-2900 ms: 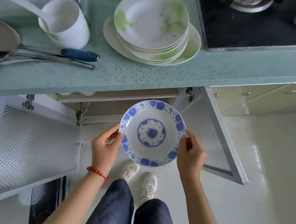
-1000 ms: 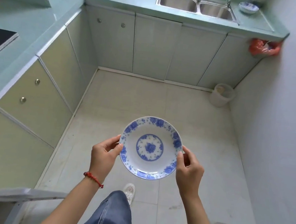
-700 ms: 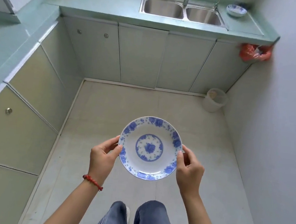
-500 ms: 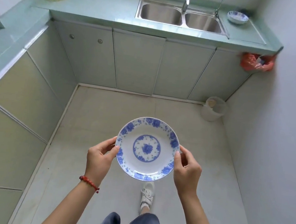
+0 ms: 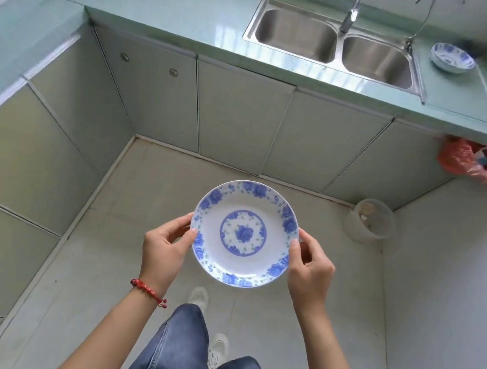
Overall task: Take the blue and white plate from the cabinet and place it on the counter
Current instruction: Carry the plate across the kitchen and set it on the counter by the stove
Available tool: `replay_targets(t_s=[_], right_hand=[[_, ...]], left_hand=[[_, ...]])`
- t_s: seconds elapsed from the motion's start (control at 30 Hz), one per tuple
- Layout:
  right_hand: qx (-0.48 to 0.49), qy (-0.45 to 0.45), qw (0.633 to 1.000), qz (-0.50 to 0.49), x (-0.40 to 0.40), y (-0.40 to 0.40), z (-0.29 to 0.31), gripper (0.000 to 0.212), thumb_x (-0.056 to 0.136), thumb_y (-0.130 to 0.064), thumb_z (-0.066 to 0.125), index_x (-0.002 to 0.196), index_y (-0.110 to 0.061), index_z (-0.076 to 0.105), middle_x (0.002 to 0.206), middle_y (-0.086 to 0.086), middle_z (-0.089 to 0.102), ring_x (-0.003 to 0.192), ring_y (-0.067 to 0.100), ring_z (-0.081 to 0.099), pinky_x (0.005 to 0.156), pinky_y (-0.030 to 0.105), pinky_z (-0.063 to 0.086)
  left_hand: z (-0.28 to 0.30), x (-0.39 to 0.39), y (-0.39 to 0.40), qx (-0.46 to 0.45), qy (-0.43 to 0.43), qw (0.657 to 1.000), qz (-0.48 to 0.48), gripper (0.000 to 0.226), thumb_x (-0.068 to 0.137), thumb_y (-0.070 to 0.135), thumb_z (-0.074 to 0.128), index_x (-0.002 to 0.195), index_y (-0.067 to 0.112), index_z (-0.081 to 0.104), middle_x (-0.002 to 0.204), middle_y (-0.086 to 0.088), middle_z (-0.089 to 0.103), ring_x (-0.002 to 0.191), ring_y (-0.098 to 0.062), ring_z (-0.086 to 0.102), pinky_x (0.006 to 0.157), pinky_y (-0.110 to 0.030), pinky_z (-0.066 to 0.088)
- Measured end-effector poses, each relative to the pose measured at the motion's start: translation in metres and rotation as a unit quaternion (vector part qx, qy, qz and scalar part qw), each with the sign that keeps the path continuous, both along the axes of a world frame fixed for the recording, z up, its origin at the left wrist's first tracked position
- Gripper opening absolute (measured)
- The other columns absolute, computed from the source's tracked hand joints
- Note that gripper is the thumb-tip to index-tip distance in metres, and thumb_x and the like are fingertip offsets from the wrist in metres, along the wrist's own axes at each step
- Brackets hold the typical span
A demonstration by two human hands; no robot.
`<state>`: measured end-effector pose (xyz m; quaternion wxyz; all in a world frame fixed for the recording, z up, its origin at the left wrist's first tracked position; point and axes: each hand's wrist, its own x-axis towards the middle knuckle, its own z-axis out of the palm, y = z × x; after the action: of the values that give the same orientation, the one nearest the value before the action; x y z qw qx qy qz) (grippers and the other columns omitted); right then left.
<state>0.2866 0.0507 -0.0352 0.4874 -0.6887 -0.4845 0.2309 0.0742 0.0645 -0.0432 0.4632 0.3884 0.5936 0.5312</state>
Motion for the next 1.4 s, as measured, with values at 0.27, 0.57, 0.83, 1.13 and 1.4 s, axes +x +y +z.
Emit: replay_targets(t_s=[0.27,0.57,0.83,1.13,1.4], right_hand=[[0.000,0.008,1.000,0.019,-0.008,0.136,-0.005,0.019,0.086,-0.007,0.058,0.097,-0.019,0.067,0.063,-0.003,0.062,0.063,0.018,0.057,0.056,0.020,0.044],[0.008,0.020,0.996,0.083,-0.038,0.251,0.002,0.023,0.086,-0.009,0.057,0.092,-0.030,0.067,0.060,-0.009,0.061,0.054,0.007,0.051,0.052,0.012,0.041],[0.000,0.020,0.977,0.214,-0.092,0.337,0.000,0.018,0.085,-0.007,0.059,0.094,-0.021,0.068,0.056,-0.013,0.057,0.051,0.002,0.049,0.051,0.006,0.037],[-0.027,0.032,0.894,0.446,-0.181,0.409,0.007,0.033,0.085,-0.010,0.060,0.084,-0.044,0.063,0.053,-0.003,0.051,0.049,0.006,0.041,0.049,0.013,0.038],[-0.048,0.023,0.805,0.591,-0.241,0.432,0.004,0.034,0.085,-0.010,0.058,0.085,-0.044,0.063,0.051,-0.010,0.053,0.049,0.004,0.045,0.050,0.012,0.040]], left_hand=[[-0.002,-0.007,0.126,0.014,-0.005,1.000,0.019,0.035,0.079,-0.008,0.060,0.098,0.020,0.066,0.094,0.006,0.069,0.084,-0.001,0.067,0.068,-0.012,0.052],[0.001,-0.039,0.219,0.020,0.013,0.997,0.079,0.031,0.078,-0.008,0.060,0.101,0.011,0.067,0.096,0.003,0.069,0.084,-0.001,0.066,0.072,-0.012,0.052],[-0.002,-0.076,0.242,0.015,0.009,0.974,0.226,0.034,0.078,-0.005,0.061,0.097,0.023,0.068,0.095,0.006,0.070,0.088,-0.003,0.067,0.071,-0.012,0.052],[0.003,-0.107,0.235,0.001,0.037,0.890,0.454,0.035,0.079,-0.006,0.059,0.102,0.020,0.067,0.099,0.005,0.069,0.086,0.001,0.066,0.073,-0.011,0.051],[0.004,-0.109,0.217,-0.032,0.051,0.801,0.595,0.033,0.078,-0.003,0.060,0.101,0.019,0.069,0.087,0.018,0.072,0.081,0.002,0.065,0.072,-0.012,0.052]])
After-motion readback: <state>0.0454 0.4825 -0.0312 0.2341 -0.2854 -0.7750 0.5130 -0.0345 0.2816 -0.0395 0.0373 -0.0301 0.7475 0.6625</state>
